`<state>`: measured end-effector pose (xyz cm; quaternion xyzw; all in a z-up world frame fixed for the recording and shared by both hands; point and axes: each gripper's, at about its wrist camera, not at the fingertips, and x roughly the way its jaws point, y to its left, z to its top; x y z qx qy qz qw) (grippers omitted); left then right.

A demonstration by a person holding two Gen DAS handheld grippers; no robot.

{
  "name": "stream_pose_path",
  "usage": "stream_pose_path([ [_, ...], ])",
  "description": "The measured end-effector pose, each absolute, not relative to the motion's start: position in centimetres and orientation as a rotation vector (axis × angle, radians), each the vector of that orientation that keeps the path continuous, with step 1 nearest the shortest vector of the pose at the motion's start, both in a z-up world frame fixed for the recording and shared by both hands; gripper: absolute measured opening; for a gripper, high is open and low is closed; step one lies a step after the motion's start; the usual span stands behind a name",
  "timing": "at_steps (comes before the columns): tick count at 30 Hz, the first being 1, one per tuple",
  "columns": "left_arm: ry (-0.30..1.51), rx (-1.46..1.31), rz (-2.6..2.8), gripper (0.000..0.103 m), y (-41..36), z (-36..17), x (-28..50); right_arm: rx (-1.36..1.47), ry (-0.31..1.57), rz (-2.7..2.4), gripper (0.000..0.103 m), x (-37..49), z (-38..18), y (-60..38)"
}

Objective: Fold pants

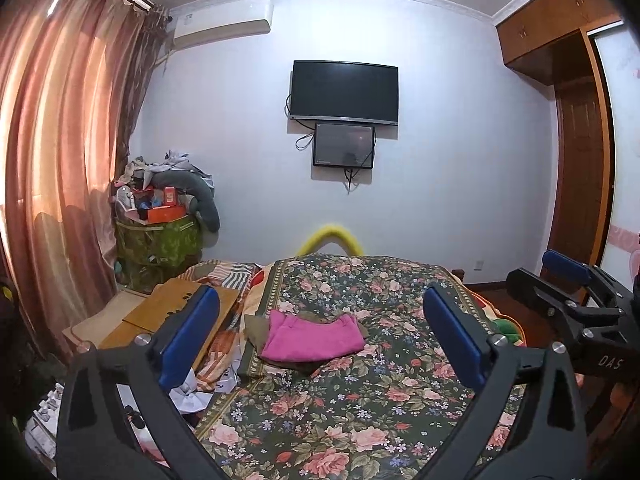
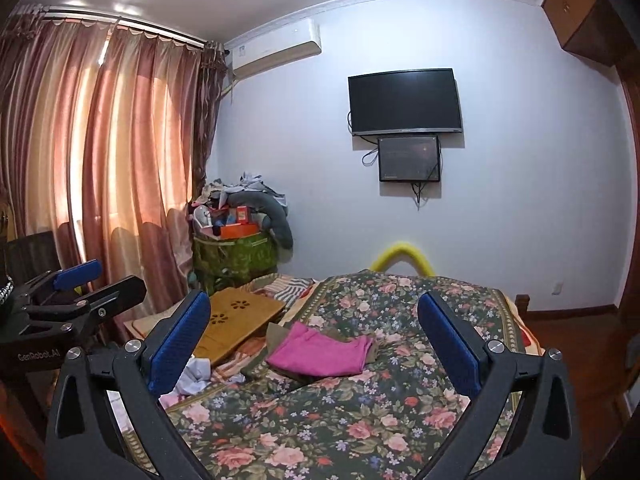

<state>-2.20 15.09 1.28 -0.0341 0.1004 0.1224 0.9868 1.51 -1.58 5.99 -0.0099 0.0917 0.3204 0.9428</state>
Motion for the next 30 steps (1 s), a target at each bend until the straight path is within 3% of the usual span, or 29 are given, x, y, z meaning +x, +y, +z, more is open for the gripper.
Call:
stream_pose_path([
  [30,0.222,-0.056,0.214,0.103,14.66,1.11,-1.60,-0.009,0.213,0.633,0.103,1.51,6.14,-2.51],
])
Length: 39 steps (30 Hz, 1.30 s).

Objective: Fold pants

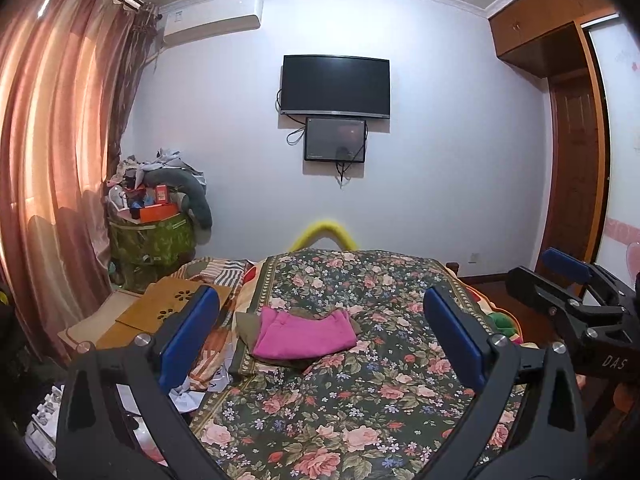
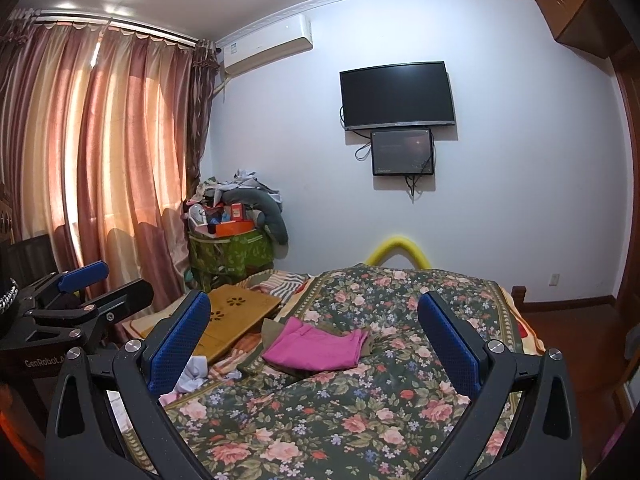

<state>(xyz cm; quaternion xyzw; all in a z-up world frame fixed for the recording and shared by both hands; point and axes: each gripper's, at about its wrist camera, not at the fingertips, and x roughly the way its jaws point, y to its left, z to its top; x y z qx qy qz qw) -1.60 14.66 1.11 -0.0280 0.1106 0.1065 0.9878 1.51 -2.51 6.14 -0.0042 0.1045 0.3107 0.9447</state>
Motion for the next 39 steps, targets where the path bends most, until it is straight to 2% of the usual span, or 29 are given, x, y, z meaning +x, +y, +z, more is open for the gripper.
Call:
stream_pose_path([
  [39,0.256,-0.070,0.153,0.103,15.3,0.9,-0.3,0.008,0.220,0.607,0.103,2.2,6.3,-3.2],
])
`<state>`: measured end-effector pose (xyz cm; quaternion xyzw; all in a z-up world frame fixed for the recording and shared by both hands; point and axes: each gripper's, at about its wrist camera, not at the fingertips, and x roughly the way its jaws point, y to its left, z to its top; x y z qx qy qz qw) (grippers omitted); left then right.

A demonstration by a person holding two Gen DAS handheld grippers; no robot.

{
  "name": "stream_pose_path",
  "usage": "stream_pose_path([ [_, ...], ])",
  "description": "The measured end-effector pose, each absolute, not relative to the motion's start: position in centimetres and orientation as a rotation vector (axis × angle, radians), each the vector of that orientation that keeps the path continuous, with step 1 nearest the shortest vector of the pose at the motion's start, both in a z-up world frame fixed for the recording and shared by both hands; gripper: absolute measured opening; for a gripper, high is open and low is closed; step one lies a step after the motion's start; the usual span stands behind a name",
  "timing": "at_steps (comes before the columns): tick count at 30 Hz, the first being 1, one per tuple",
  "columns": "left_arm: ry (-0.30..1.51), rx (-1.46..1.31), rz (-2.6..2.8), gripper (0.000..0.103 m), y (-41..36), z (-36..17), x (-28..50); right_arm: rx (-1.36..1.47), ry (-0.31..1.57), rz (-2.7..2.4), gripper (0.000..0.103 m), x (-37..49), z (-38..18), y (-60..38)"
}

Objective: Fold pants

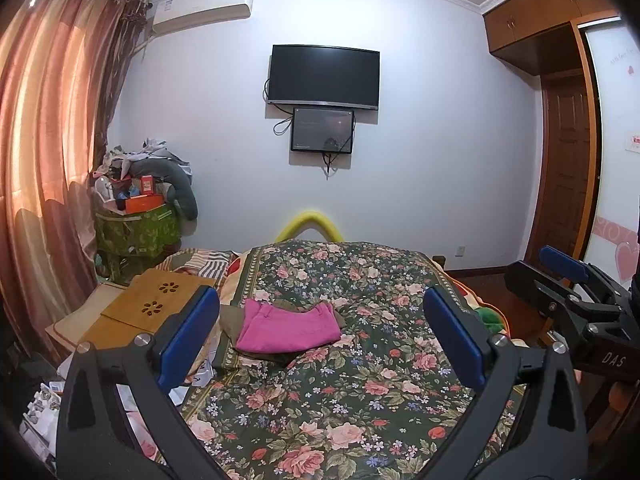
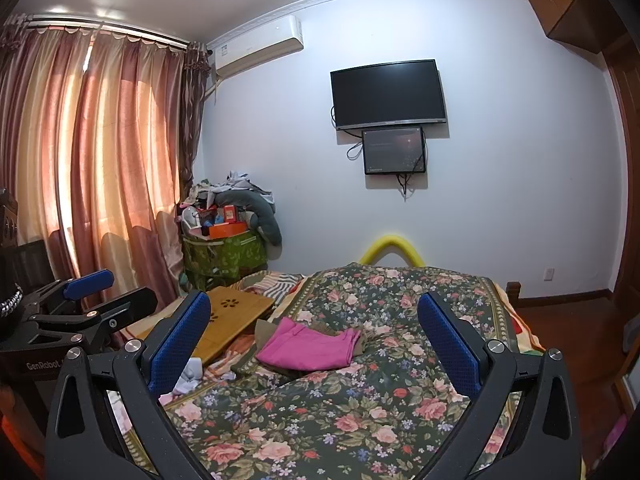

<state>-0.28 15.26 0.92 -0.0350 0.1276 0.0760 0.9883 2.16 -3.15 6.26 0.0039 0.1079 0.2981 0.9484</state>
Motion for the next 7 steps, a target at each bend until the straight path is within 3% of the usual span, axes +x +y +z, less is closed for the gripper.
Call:
stream_pose_path([
  [7,0.260,-0.072,0.151,0.103,15.33,0.71,-0.13,0.009,0.230,0.606,0.103,2.35,6.13,-3.00],
])
